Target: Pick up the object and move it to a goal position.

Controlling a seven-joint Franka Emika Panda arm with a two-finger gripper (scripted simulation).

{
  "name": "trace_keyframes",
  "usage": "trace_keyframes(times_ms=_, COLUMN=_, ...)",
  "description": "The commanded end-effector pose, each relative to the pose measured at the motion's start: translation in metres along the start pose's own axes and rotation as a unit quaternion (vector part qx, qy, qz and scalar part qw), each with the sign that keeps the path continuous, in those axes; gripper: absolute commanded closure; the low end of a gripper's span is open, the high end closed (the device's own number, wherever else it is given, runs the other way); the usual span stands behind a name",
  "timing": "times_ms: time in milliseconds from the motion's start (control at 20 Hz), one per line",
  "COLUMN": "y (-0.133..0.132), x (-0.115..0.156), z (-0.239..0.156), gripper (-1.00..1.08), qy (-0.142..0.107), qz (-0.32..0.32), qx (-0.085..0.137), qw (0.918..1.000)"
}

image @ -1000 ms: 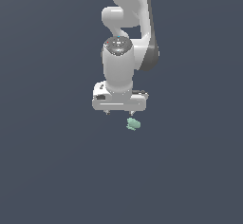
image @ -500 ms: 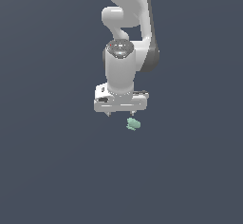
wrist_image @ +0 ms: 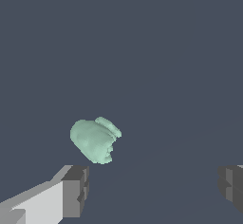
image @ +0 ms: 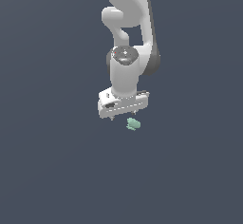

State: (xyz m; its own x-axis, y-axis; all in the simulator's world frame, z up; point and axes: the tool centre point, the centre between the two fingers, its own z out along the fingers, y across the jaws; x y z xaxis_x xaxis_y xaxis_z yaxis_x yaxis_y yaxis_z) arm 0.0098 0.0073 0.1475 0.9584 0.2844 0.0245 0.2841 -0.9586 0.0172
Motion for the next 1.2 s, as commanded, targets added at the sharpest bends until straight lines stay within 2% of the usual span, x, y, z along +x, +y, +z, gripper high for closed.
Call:
trace_keyframes(times_ms=0, y=-0.004, x=-0.001, z=0.006, gripper=-0.92, qy=-0.002, qz=-0.039, qx=0.000, qw=0.9992)
trace_keyframes(times_ms=200, y=-0.012, x=-0.002, z=0.016, gripper=-0.92, qy=-0.004, qz=-0.102, qx=0.001, qw=0.9948)
trace_keyframes(times_ms=450, y=-0.021, x=-0.003, z=0.028, gripper=-0.92, qy=-0.007, qz=-0.181, qx=0.003, qw=0.9835)
trace_keyframes(times_ms=850, y=-0.037, x=-0.005, z=0.046, gripper=-0.92, qy=-0.009, qz=-0.302, qx=0.007, qw=0.9534)
trace_keyframes(times_ms=1150, y=-0.047, x=-0.007, z=0.056, gripper=-0.92, qy=-0.008, qz=-0.366, qx=0.010, qw=0.9306)
